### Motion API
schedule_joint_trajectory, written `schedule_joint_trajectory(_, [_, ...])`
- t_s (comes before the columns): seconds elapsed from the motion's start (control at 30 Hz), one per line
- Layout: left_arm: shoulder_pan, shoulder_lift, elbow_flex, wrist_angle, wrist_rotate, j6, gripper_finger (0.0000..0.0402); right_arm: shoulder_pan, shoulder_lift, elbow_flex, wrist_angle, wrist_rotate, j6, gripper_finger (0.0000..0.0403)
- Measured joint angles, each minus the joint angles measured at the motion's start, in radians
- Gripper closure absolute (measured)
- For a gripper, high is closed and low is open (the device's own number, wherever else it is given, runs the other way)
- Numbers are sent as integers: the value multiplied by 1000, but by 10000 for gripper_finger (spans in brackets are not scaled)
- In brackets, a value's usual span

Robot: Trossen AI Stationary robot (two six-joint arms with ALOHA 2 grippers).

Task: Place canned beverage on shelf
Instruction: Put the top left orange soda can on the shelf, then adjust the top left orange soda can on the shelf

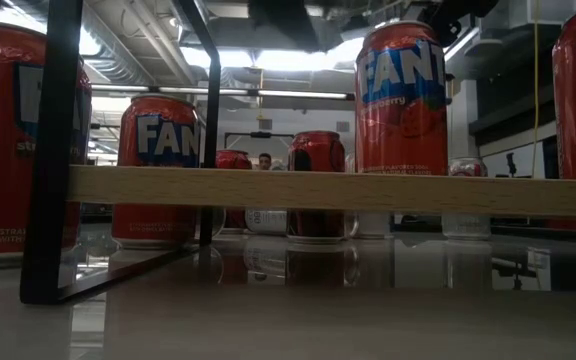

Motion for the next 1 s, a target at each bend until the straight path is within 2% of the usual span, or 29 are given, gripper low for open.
schedule_joint_trajectory(0.07, [-12,3,-37,24,0,-19,139,0,0,0,0,0,0,42])
schedule_joint_trajectory(0.33, [-28,3,-188,291,0,-35,224,0,0,0,0,0,0,42])
schedule_joint_trajectory(0.5, [-26,3,-248,379,10,-5,266,0,0,0,0,0,0,42])
schedule_joint_trajectory(0.7, [-20,3,-303,511,12,10,290,0,0,0,0,0,0,42])
schedule_joint_trajectory(1.0, [15,3,-363,701,11,11,302,0,0,0,2,0,0,42])
